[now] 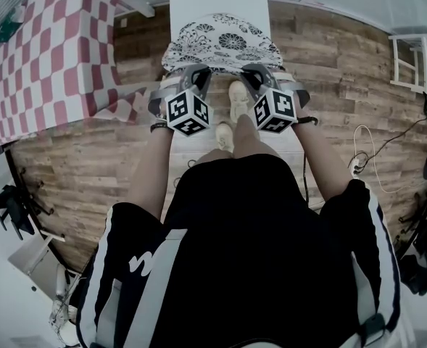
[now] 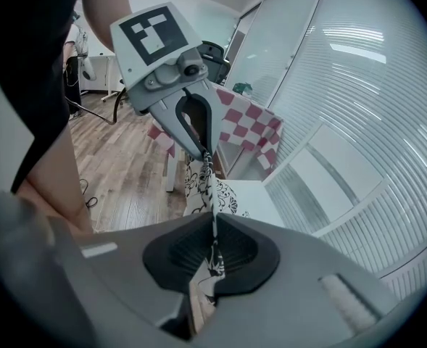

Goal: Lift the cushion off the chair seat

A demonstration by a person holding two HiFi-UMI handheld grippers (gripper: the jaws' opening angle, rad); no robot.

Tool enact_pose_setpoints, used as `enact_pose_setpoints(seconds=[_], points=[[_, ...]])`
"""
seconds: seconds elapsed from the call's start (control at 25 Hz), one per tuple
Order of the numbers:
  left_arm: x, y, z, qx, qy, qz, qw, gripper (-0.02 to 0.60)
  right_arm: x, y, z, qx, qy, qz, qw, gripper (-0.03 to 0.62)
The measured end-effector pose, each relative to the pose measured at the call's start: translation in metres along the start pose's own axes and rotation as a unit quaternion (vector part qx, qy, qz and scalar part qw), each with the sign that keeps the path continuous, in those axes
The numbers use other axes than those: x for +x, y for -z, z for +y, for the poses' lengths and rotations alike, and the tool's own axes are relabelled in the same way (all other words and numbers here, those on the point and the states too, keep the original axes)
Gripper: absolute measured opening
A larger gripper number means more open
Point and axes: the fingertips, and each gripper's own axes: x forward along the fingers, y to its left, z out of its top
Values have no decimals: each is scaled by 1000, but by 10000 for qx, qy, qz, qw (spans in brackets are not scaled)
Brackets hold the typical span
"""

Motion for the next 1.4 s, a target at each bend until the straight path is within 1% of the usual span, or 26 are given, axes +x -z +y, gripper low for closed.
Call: enact_pose_setpoints(seconds=[0.96,1.2,1.4], points=[[-37,6,-28,164,-98,-136,9997,17,-25,-20,34,39,324,61,9994,8],[-48,6,-43,232,-141,-155,9995,17,-35,-22,52,48,348,64,9994,8],[-59,9,-53,204,-171,-205,9994,17,-36,-20,69,-9,318,77,9995,8]])
